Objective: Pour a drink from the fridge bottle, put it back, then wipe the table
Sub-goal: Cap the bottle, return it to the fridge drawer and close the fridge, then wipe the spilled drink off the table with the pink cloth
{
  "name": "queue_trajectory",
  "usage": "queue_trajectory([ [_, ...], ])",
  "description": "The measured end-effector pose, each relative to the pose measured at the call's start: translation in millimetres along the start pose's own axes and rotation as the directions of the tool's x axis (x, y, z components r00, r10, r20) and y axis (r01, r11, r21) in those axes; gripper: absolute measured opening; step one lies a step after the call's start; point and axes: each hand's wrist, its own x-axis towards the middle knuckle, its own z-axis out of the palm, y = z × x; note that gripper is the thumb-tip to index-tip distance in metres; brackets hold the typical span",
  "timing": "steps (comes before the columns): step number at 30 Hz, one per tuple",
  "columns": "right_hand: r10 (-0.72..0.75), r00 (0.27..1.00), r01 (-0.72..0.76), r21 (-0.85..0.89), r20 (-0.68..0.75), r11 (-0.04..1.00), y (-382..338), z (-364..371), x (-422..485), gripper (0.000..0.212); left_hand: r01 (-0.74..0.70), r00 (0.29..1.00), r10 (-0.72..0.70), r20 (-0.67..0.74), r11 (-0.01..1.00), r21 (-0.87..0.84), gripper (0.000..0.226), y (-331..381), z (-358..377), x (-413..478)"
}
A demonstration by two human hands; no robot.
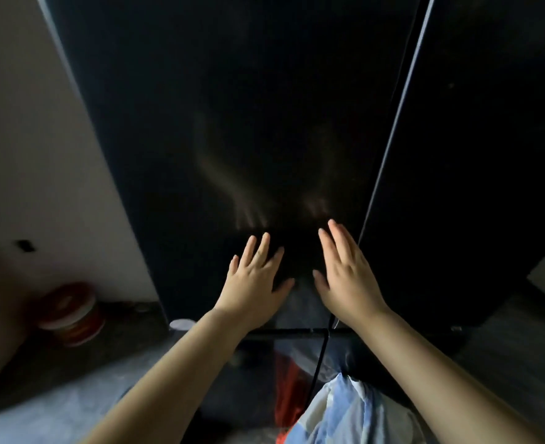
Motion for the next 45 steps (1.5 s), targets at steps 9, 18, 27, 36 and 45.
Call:
queue_trajectory([
  [9,-0.320,0.947,0.296,0.353,0.009,0.888,-97,-37,-24,0.043,0.356,0.932,-0.335,-0.142,0.918,0.176,0.061,-24,-62,-154],
  [18,-0.620,0.764,0.590,0.584,-0.179,0.558,-281,-108,-60,0.049,0.710,0.695,-0.625,-0.356,0.674,0.203,0.084,-35,-163,-346],
  [27,-0.828,0.469,0.725,0.669,-0.308,0.162,-485,-170,-172,0.064,0.943,0.332,-0.829,-0.449,0.294,0.154,0.069,-33,-216,-563],
  [36,-0.903,0.161,0.653,0.729,-0.398,-0.205,-640,-212,-324,0.056,0.994,-0.095,-0.727,-0.680,-0.036,-0.100,0.061,5,-201,-771],
  [45,-0.899,-0.104,0.571,0.714,-0.426,-0.404,-729,-224,-447,0.067,0.897,-0.426,-0.688,-0.588,-0.407,-0.174,0.074,32,-177,-890],
])
